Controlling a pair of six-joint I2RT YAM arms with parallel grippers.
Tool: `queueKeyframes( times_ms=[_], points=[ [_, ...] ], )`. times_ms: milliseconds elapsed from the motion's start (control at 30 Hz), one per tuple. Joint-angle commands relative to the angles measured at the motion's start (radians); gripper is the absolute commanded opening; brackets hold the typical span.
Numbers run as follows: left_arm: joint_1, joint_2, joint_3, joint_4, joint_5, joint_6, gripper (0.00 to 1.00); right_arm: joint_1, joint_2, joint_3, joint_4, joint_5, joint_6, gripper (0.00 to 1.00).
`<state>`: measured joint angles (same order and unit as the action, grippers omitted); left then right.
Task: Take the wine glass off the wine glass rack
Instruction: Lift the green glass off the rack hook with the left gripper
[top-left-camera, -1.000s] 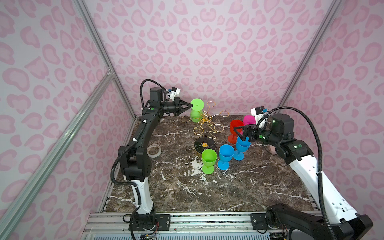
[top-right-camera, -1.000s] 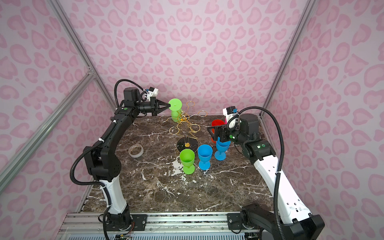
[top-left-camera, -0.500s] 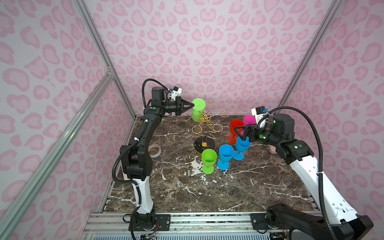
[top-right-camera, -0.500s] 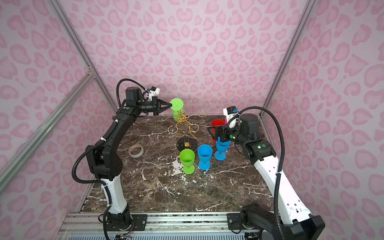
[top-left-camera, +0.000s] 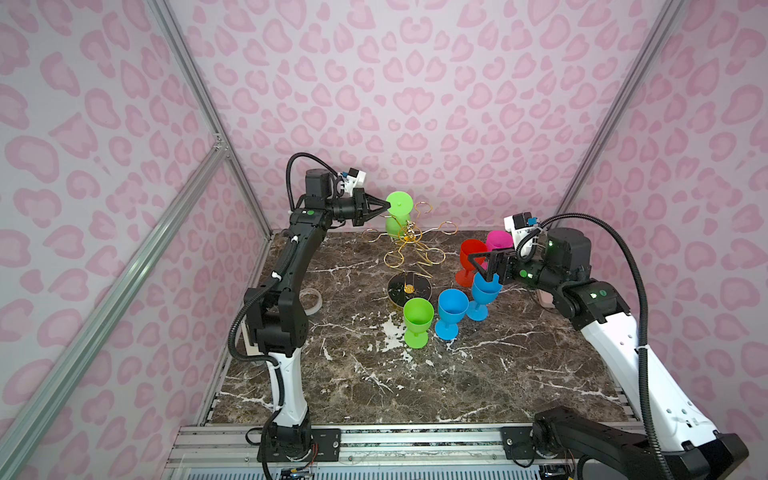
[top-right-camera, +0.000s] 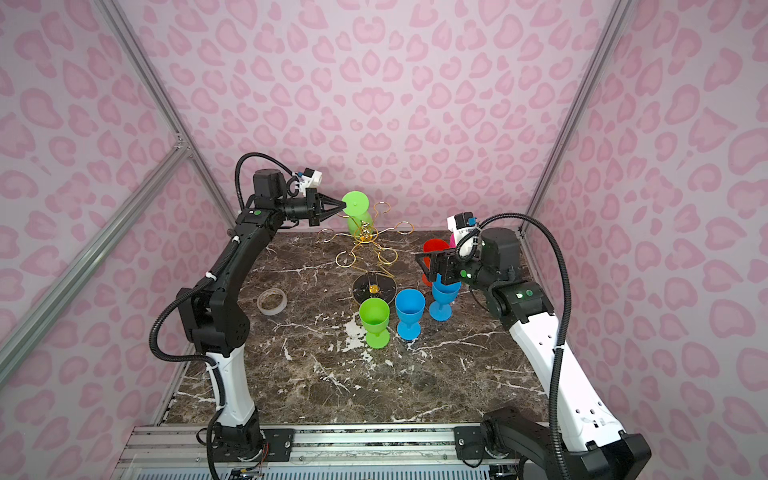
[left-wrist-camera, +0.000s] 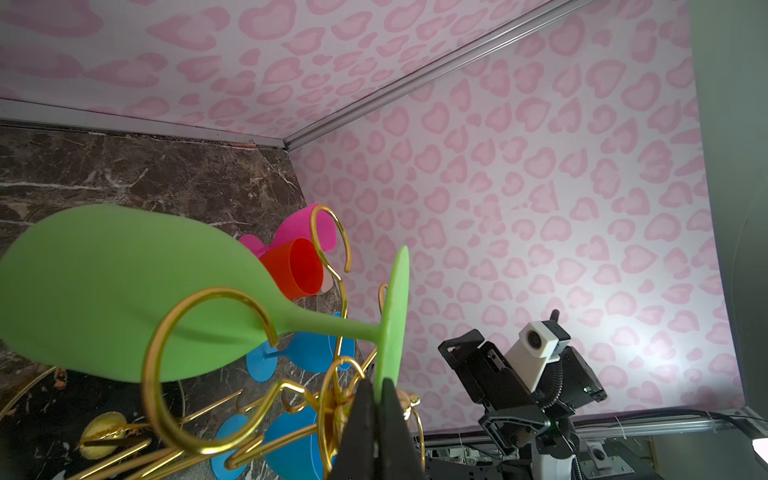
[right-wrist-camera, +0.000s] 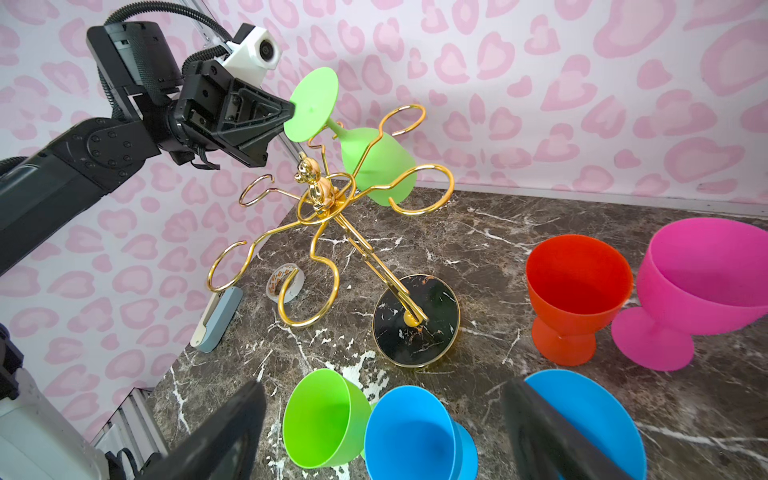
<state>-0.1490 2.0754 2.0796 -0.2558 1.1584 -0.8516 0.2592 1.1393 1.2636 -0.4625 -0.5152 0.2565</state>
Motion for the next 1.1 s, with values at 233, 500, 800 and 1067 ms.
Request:
queueKeyframes(
  times_ms=[233, 500, 800, 1067],
  points=[
    [0.017, 0.05, 0.076, 0.056, -0.016, -0.046, 0.03, -0.006, -0.01, -0.006, -0.001, 0.008, -0.013, 0.91],
    [0.044, 0.056, 0.099, 0.078, -0.015, -0.077, 0.03, -0.008, -0.012, -0.006, -0.002, 0.01, -0.013, 0.91],
    [0.057, 0.091, 0.109, 0.24, -0.005, -0.216, 0.03, -0.01, -0.007, 0.001, -0.003, 0.008, -0.013, 0.91],
    [0.111, 0.048, 0.082, 0.231, -0.014, -0.201, 0.03, -0.011, -0.001, 0.007, -0.002, 0.01, -0.018, 0.91]
  ],
)
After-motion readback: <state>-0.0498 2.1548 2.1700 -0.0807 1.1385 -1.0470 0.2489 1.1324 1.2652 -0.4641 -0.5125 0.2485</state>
